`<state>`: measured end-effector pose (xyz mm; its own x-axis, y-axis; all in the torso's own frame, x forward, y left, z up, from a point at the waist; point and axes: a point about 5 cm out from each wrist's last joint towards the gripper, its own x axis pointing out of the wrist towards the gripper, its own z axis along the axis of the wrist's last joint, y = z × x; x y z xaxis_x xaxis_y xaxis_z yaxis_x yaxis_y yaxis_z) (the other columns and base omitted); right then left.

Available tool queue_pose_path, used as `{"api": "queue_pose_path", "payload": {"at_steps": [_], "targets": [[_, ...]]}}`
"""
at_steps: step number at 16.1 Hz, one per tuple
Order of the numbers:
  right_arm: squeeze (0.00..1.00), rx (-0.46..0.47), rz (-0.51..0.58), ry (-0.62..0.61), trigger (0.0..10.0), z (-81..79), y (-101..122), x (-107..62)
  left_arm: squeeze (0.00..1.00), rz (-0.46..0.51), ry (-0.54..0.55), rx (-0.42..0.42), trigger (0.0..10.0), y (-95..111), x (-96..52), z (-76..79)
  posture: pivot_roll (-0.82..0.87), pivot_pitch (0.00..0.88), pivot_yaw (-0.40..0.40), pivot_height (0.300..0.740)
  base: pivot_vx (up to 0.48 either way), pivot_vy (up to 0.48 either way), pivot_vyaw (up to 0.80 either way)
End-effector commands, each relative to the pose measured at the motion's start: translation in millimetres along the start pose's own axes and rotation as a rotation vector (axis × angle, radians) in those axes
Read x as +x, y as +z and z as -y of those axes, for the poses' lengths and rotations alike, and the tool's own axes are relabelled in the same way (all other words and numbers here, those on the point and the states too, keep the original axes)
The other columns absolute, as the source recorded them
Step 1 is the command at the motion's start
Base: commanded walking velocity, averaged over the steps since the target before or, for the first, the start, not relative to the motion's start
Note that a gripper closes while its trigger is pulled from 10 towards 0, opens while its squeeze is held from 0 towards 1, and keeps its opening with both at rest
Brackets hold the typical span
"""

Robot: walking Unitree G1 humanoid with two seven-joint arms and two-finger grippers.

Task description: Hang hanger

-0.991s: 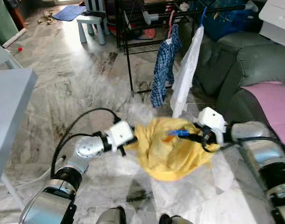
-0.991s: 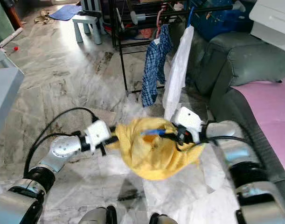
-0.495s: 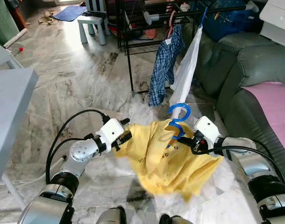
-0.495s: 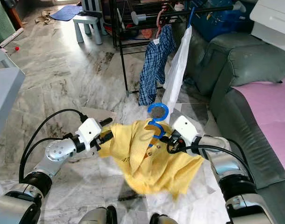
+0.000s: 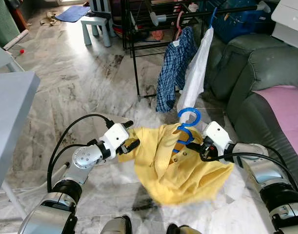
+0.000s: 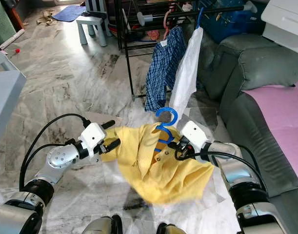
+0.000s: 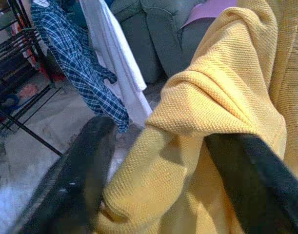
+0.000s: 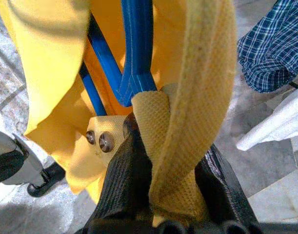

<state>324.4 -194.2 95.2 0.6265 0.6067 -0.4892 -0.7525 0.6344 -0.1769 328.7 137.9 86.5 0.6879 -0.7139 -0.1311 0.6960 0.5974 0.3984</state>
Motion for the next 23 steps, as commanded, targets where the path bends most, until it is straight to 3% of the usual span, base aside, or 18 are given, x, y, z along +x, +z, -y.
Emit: {"api": "queue_pose_path", "payload": {"at_steps": [1,3,4,5,6,9,13,16,18,23], "targets": [[0.0,0.011,0.045,-0.051,0.0,9.6,8,-5.8,1.0,-0.025,-0.014,-0.009,10.0,-5,-2.6,2.5,-0.08,0.103,0.008,0.74,0.0,0.0,0.0],[0.0,0.011,0.045,-0.051,0.0,9.6,8,-5.8,1.0,-0.025,-0.014,-0.009,10.0,-5,-2.6,2.5,-0.08,0.103,0.008,0.74,0.0,0.0,0.0],[0.0,0.186,0.063,-0.226,0.0,6.5,1,4.8,1.0,-0.035,0.047,-0.105,10.0,-17,-6.6,14.5,-0.08,0.049,0.007,0.74,0.0,0.0,0.0],[0.0,0.299,0.063,-0.327,0.0,4.7,-4,10.5,1.0,-0.042,0.086,-0.166,10.0,-24,-9.2,22.4,-0.08,0.049,0.007,0.74,0.0,0.0,0.0],[0.0,0.402,0.05,-0.417,0.0,2.6,-10,16.5,1.0,-0.059,0.125,-0.182,10.0,-29,-11.2,27.0,-0.08,0.044,0.007,0.74,0.0,0.0,0.0],[0.0,0.399,0.05,-0.446,0.0,3.3,-6,21.7,1.0,-0.075,0.197,-0.161,10.0,-26,-7.3,17.1,-0.09,0.027,0.013,0.74,0.0,0.0,0.0],[0.0,0.436,0.032,-0.533,0.0,-1.0,-6,26.8,1.0,-0.055,0.389,-0.276,10.0,-24,-4.0,9.1,-0.08,0.036,0.015,0.74,0.0,0.0,0.0],[0.0,0.478,0.003,-0.616,0.0,-7.0,-19,24.0,1.0,-0.079,0.579,-0.342,10.0,-34,-15.1,6.8,-0.06,0.059,0.001,0.74,0.0,0.0,0.0],[0.0,0.509,0.005,-0.654,0.0,-13.5,-27,21.6,1.0,-0.11,0.65,-0.373,10.0,-44,-25.7,9.7,-0.05,0.086,0.007,0.74,0.0,0.0,0.0],[0.0,0.509,0.005,-0.654,0.0,-13.5,-27,21.6,1.0,-0.11,0.65,-0.373,10.0,-44,-25.7,9.7,-0.05,0.086,0.007,0.74,0.0,0.0,0.0]]}}
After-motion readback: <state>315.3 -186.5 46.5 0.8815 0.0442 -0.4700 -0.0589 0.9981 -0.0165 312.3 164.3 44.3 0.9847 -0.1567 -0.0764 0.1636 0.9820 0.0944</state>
